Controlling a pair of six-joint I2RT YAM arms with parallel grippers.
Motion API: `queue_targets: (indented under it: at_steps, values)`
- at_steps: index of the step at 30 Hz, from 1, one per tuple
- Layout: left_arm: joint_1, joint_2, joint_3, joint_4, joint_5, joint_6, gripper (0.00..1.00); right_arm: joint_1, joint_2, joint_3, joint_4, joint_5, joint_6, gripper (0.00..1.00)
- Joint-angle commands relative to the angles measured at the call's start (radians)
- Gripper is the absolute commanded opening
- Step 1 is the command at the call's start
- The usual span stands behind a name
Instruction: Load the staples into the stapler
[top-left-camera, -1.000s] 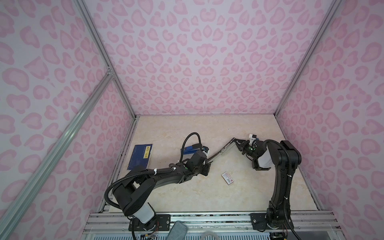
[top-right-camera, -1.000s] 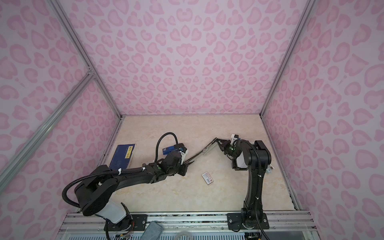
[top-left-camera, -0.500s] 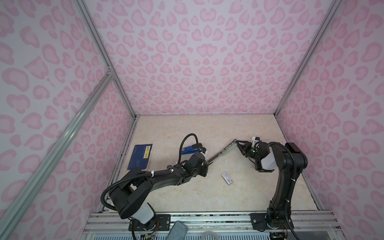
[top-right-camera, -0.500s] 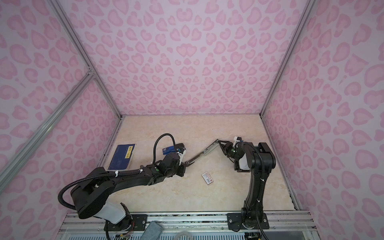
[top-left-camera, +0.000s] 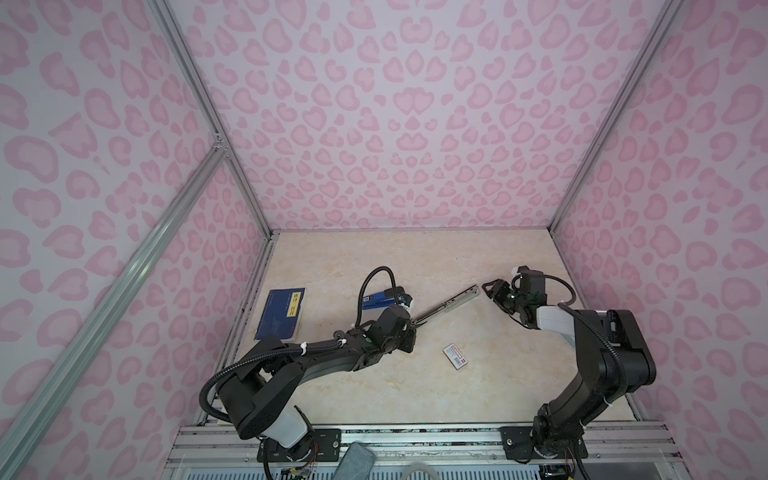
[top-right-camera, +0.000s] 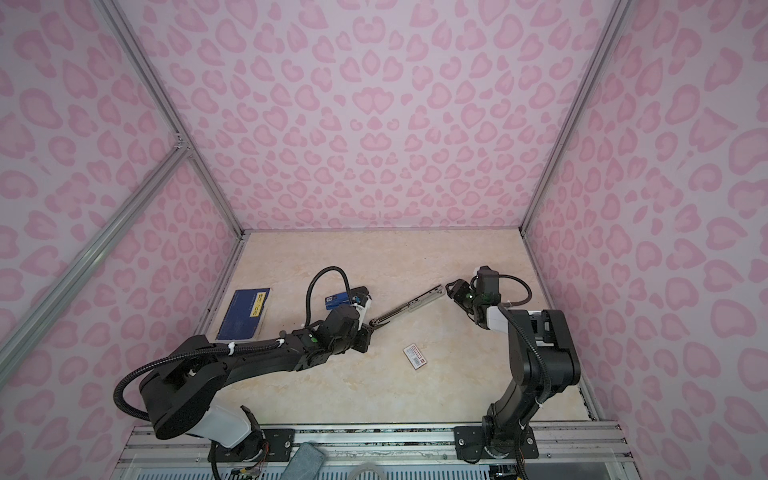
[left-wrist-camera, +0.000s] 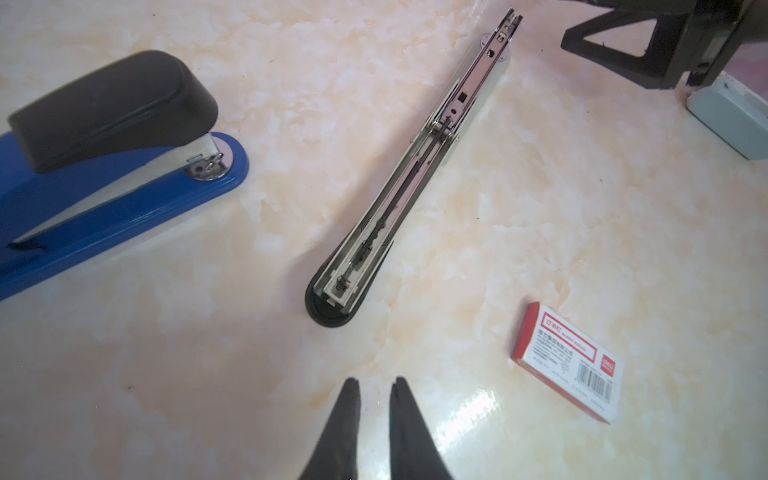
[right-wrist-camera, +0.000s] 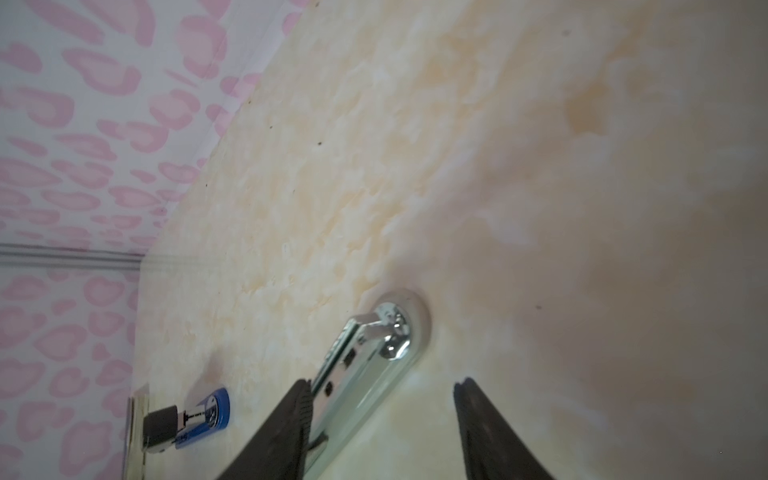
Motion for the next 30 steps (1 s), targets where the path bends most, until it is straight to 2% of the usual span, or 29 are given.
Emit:
queue_targets:
  at_steps: [1,3,7,14,21,30]
  values:
    - [0.001,-0.044,-0.024,-0.006,-0.042,-0.041,0.31,0.121,-0.014,0.1,-0.319,0.182,-0.311,0.65]
    - [0.001,-0.079,-0.047,-0.01,-0.056,-0.057,0.41,0.202,-0.005,0.168,-0.4,0.253,-0.426,0.7]
    - [0.0,-0.141,-0.085,-0.03,-0.072,-0.082,0.5,0.271,0.046,0.272,-0.497,0.281,-0.557,0.76]
    - [0.001,-0.222,-0.135,-0.062,-0.108,-0.112,0.6,0.272,0.187,0.44,-0.61,0.246,-0.617,0.77]
    - [0.001,-0.202,-0.127,-0.065,-0.109,-0.118,0.6,0.268,0.282,0.532,-0.668,0.192,-0.616,0.76]
    - [0.001,-0.163,-0.118,-0.053,-0.093,-0.111,0.6,0.227,0.259,0.473,-0.697,0.129,-0.578,0.74]
